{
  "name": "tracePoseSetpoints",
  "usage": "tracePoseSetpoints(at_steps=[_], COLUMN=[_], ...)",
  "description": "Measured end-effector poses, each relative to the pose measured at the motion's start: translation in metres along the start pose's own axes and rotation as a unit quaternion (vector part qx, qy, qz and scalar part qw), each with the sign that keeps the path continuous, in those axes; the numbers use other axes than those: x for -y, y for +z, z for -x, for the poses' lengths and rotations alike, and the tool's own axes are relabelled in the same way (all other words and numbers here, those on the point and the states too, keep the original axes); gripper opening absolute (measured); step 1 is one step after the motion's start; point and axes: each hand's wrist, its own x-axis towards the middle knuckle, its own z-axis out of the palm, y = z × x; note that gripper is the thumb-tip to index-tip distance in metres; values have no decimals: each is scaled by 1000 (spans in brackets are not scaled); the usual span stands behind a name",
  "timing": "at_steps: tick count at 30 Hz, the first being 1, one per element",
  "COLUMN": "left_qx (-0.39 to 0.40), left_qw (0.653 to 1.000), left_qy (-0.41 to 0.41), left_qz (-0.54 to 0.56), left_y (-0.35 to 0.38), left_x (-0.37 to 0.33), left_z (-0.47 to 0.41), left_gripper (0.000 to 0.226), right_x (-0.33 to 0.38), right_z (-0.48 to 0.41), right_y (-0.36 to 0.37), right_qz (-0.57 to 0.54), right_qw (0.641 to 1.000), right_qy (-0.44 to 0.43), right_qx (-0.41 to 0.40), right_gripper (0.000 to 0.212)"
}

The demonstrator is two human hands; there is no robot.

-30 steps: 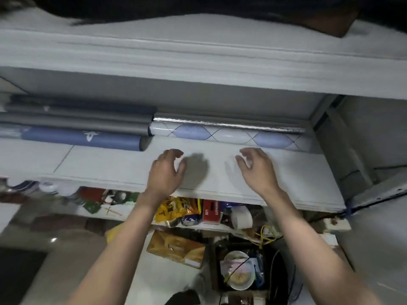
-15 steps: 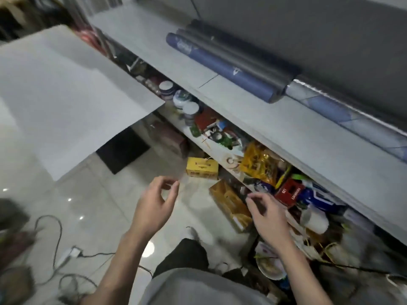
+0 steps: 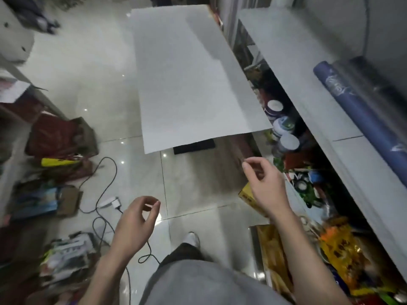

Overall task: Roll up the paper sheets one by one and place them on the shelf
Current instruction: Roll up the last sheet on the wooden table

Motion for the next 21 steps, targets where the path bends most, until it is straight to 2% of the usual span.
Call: tracePoseSetpoints(at_steps=[6,13,21], left_qx=[16,18,-8], left_qw=[999,998,998], left_qy=[-21,3,-19], left_qz=[18,54,58], left_y=[8,46,75], left_x=[-9,-76,-135], left_z=[-70,-183,-271], left_gripper=[9,13,17], right_x=[-14,-74,-82], right_z=[-52,-96,-224], right_y=[21,2,9], right_qz=[11,25,14], right_qw=[999,991,989], right_qy=[40,127,99], right_qx=[30,39,107], right_gripper=[14,4,4])
